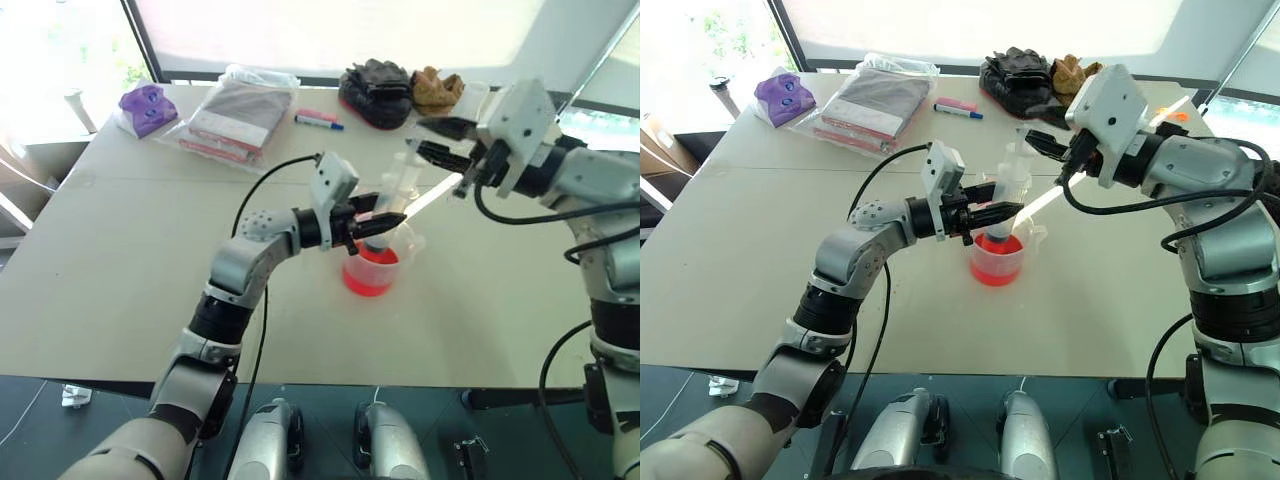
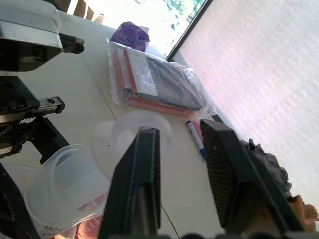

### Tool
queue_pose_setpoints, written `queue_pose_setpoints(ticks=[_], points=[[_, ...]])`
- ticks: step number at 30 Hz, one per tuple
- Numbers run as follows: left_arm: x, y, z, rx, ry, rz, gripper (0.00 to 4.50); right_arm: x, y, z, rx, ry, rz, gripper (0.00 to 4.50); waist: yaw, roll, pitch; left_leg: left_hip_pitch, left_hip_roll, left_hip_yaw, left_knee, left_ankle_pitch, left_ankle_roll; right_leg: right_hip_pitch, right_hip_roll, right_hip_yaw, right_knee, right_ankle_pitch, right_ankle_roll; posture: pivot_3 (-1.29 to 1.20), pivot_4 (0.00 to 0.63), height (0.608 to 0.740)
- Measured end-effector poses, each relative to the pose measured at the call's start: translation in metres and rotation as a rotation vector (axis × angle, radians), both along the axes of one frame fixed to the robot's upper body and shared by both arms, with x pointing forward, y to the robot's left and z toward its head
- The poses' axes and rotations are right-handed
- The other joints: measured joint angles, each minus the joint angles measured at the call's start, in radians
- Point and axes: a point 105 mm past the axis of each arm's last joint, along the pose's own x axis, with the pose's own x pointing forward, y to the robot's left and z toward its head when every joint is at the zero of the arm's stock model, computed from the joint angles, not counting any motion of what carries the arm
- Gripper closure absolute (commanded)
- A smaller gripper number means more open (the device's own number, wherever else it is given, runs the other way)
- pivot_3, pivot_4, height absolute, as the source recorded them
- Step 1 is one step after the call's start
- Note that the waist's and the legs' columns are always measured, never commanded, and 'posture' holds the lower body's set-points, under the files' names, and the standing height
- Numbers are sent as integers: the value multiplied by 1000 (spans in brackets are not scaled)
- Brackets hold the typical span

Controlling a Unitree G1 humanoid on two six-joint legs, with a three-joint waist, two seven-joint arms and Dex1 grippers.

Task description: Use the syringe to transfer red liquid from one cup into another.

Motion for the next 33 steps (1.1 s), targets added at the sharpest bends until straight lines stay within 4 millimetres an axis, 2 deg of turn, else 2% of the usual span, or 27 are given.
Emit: queue_pose_setpoints(ticks=[3, 4, 8, 10, 13, 17, 20, 25, 28, 31, 33], points=[[-2, -5, 0, -4, 15, -12, 2902, -1, -10, 4, -2, -18, -45, 286, 0, 0, 0, 0, 0, 0, 0, 0, 0, 0, 0, 0, 0, 0, 0, 0, 150, 740], [-2, -6, 1, -2, 17, -14, 2902, -2, -14, 5, 2, -23, -58, 78, -1, 0, 0, 0, 0, 0, 0, 0, 0, 0, 0, 0, 0, 0, 0, 0, 150, 740], [2, -6, 12, -3, -3, -4, 2902, -12, -32, 7, -12, -38, -114, 78, 0, 0, 0, 0, 0, 0, 0, 0, 0, 0, 0, 0, 0, 0, 0, 0, 150, 740], [4, -3, 26, -27, -30, -2, 2902, -16, -44, -4, -37, 18, -153, 78, 0, 0, 0, 0, 0, 0, 0, 0, 0, 1, 0, 0, 0, 0, 0, 0, 150, 740], [8, 2, 41, -44, -72, 11, 2902, -17, -49, -18, -25, 87, -163, 78, -3, 0, 0, 1, 0, 0, 0, 0, 1, 1, 0, 0, 0, 0, 0, 0, 150, 740], [12, 1, 41, -49, -48, -4, 2902, -25, -52, -5, 16, 66, -159, 78, -1, 0, 0, 1, 0, -1, 0, 0, 0, 0, 0, 0, 0, 0, 0, 0, 150, 740], [14, 7, 52, -87, -26, -7, 2902, -28, -58, 2, 64, 66, -167, 78, -1, 0, 0, 0, 0, -1, 0, 0, 0, 0, 0, 0, 0, 0, 0, 0, 150, 740], [14, 20, 86, -151, -22, -26, 2902, -30, -66, 9, 127, 68, -176, 78, -1, 0, 0, 0, 0, -1, 0, 0, 0, 1, 0, 0, 0, 0, 0, 0, 150, 740], [17, 25, 113, -203, -42, -28, 2902, -27, -74, 12, 164, 62, -197, 78, 0, 0, 0, 0, 0, -1, 0, 0, 0, 1, 0, 0, 0, 0, 0, 0, 150, 740], [27, 29, 142, -270, -63, -4, 2902, -24, -78, 16, 200, 47, -208, 78, 0, 0, 0, 0, 0, 0, 0, 0, 0, 1, 1, 0, 0, 0, 0, 0, 150, 740], [36, 29, 155, -295, -113, 31, 2902, -20, -79, 19, 219, 20, -210, 78, -1, 0, 0, 1, 0, 0, 0, 0, 0, 1, 1, 0, 0, 0, 0, 0, 150, 740]])
